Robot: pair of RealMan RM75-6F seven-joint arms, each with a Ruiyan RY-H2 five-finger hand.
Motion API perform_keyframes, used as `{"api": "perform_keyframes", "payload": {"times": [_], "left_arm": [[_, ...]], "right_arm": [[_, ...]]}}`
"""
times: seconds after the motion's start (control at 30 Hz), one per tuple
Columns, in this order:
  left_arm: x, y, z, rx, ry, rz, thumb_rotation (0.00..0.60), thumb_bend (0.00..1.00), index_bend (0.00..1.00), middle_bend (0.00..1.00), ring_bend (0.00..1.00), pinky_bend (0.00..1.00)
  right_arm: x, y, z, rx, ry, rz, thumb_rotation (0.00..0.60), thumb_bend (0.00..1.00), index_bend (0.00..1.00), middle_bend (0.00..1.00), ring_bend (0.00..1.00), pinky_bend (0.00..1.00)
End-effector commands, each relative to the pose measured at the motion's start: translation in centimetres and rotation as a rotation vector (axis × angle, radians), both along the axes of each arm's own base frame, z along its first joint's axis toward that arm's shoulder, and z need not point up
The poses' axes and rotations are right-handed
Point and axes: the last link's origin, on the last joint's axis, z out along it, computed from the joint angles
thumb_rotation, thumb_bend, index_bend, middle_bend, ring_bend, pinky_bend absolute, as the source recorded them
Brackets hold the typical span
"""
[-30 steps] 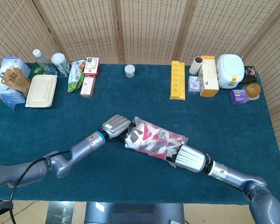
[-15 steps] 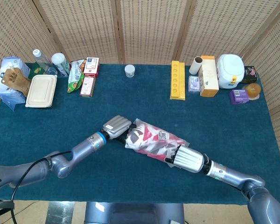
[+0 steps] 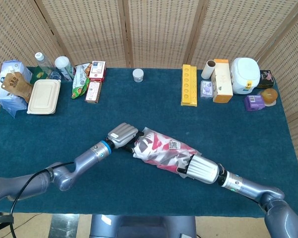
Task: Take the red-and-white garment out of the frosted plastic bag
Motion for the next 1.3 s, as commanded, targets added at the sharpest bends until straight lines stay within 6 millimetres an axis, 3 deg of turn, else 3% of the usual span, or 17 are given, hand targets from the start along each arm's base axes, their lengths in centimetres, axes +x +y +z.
{"api": "perform_keyframes", "payload": {"times": [0.03,0.43,0.9,1.3], "left_arm": [[-0.4,-0.1,0.3,-0.001,-0.001,0.007,0.600,0.52,0.83,1.00,1.00,1.00],[-2.4,-0.4,2.2,0.016,-0.010,0.028,0.600,0.52,0.83,1.00,1.00,1.00],[-3.7,-0.2,3.4,0.032,-0.022,0.044,0.600,0.52,0.83,1.00,1.00,1.00],[-6.4,0.2,6.7,0.086,-0.035,0.088,0.600,0.52,0.83,1.00,1.00,1.00]], "right_arm": [[-0.7,0.1,0.2,-0.005,0.023,-0.016,0.600,0.65,0.79,0.97,1.00,1.00],[-3.0,0.6,1.6,-0.029,0.091,-0.079,0.600,0.68,0.82,1.00,1.00,1.00],[-3.7,0.8,2.2,-0.048,0.110,-0.107,0.600,0.70,0.82,1.00,1.00,1.00],[-5.1,0.9,4.0,-0.101,0.123,-0.149,0.600,0.70,0.83,1.00,1.00,1.00]]}}
